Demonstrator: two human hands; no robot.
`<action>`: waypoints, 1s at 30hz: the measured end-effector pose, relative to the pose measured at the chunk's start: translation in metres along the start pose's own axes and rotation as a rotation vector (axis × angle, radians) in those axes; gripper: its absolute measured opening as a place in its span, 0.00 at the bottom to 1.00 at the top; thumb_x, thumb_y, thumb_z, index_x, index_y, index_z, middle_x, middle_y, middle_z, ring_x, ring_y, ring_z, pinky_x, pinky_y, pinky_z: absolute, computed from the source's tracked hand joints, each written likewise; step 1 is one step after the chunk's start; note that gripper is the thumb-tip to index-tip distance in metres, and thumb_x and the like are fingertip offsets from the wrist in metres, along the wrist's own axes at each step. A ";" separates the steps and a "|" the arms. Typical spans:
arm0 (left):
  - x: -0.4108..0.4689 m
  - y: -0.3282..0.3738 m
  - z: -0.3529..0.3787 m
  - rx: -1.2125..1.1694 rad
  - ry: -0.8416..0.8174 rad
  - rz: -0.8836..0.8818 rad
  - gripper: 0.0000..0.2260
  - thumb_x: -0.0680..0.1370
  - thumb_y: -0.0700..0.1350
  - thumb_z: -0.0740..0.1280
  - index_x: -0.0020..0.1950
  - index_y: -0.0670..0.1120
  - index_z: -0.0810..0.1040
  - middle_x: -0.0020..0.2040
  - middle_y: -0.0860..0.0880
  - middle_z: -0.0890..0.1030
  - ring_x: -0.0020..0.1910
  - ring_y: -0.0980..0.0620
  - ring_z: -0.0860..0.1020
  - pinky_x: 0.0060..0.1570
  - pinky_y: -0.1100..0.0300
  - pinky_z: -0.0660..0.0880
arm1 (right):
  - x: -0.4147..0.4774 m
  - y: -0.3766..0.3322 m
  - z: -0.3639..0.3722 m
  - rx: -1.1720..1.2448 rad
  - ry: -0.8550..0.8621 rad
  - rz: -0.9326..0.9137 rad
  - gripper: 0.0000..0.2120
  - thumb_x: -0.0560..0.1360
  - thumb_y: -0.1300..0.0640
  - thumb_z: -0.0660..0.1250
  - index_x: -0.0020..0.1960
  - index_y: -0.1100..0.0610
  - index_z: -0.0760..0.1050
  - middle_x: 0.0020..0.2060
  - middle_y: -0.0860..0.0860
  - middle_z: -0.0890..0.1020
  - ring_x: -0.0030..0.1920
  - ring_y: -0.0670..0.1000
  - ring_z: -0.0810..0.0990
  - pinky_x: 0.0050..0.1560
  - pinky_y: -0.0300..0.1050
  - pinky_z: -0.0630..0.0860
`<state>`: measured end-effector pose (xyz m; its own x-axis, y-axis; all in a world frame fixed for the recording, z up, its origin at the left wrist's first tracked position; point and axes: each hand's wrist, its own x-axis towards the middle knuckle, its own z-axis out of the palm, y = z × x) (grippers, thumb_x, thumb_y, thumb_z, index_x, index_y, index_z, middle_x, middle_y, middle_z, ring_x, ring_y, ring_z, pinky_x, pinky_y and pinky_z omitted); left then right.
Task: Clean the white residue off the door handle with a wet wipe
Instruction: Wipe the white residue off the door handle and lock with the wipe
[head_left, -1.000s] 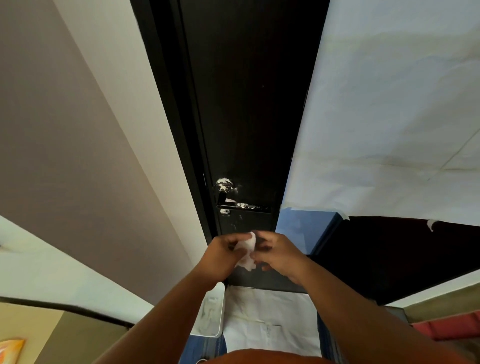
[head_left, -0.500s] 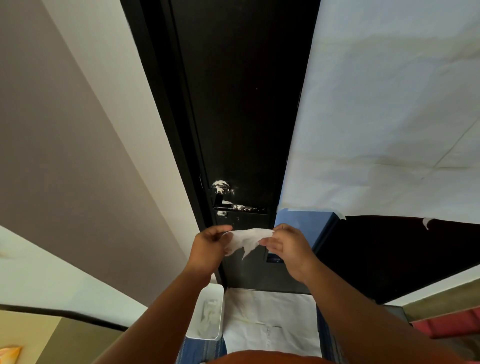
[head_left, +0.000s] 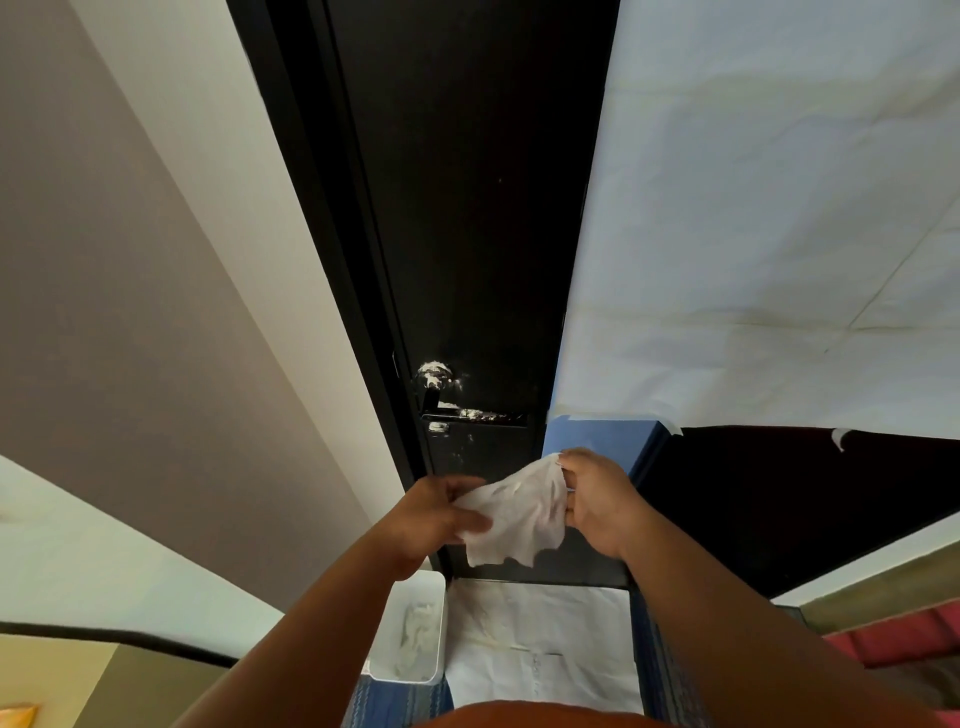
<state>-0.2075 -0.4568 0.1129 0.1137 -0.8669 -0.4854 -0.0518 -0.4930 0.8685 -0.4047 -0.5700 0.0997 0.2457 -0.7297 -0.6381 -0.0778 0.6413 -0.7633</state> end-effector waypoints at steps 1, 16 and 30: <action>0.001 0.000 -0.001 0.003 0.025 -0.007 0.19 0.72 0.35 0.77 0.62 0.42 0.83 0.55 0.45 0.85 0.52 0.47 0.85 0.50 0.57 0.83 | -0.001 -0.006 -0.003 -0.010 -0.006 -0.019 0.11 0.81 0.53 0.64 0.58 0.58 0.79 0.55 0.61 0.84 0.54 0.62 0.84 0.60 0.63 0.79; -0.003 0.021 -0.012 -0.137 -0.109 -0.004 0.14 0.78 0.36 0.71 0.64 0.42 0.79 0.57 0.39 0.83 0.56 0.40 0.84 0.51 0.50 0.82 | -0.027 0.000 -0.026 -0.272 -0.104 -0.136 0.06 0.77 0.62 0.70 0.52 0.57 0.83 0.51 0.61 0.84 0.49 0.62 0.85 0.47 0.56 0.85; 0.005 0.029 -0.042 0.032 0.012 0.159 0.13 0.79 0.31 0.68 0.43 0.45 0.89 0.49 0.43 0.87 0.53 0.45 0.84 0.54 0.59 0.81 | -0.040 -0.034 -0.043 -0.098 -0.192 -0.234 0.08 0.76 0.68 0.69 0.45 0.63 0.87 0.50 0.58 0.87 0.54 0.57 0.85 0.59 0.53 0.81</action>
<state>-0.1671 -0.4719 0.1397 0.1130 -0.9333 -0.3409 -0.1013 -0.3522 0.9304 -0.4536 -0.5731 0.1473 0.4453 -0.7906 -0.4202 -0.0885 0.4282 -0.8993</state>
